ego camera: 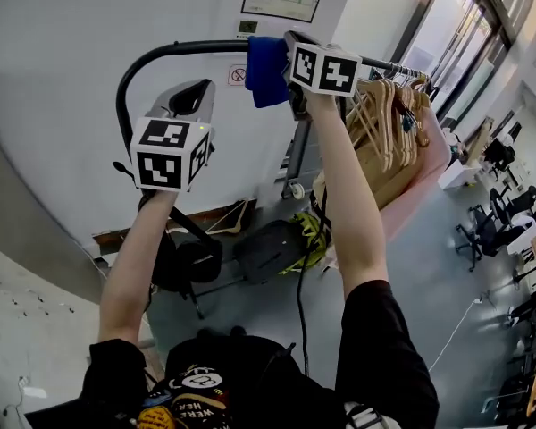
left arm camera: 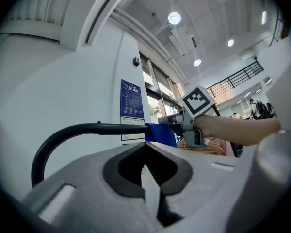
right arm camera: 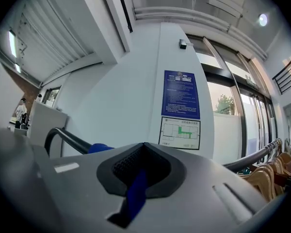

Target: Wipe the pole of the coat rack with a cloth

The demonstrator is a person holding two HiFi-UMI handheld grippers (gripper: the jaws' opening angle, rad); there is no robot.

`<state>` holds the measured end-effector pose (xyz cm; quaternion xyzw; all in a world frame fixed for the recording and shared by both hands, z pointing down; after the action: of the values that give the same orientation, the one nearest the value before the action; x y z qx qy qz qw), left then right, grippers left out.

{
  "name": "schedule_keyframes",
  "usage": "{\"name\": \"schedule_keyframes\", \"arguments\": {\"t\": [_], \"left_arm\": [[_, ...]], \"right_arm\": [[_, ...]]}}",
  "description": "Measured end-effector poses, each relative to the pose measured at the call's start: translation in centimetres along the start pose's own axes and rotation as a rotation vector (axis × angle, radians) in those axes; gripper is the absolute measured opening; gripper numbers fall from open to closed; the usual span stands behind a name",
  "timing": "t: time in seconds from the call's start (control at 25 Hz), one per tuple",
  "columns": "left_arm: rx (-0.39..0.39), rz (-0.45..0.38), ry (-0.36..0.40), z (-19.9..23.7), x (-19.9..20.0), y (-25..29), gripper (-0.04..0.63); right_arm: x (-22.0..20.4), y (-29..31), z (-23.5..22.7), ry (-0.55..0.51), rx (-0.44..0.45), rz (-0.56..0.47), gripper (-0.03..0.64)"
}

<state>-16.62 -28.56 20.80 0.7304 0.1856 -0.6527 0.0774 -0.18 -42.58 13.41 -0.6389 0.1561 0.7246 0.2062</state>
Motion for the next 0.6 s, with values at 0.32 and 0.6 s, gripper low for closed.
{"name": "schedule_keyframes", "arguments": {"t": [0.32,0.6], "left_arm": [[0.041,-0.005,-0.023,0.1,-0.4,-0.5,0.003],[0.091,-0.011,-0.030,1.9,-0.5,-2.3,0.003]], "right_arm": [[0.9,1.6,6.5,-0.024,0.121,0.015,0.000],[2.0,2.4,13.5,-0.083,0.164,0.010,0.000]]}}
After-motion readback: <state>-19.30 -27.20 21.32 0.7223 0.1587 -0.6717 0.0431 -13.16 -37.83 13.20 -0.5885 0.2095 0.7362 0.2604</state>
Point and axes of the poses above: the fingertips, and each gripper's own axes: y forward along the fingers, z to its left, x out of its top, the point moved 5 cm from there along -y, backward along the fingers
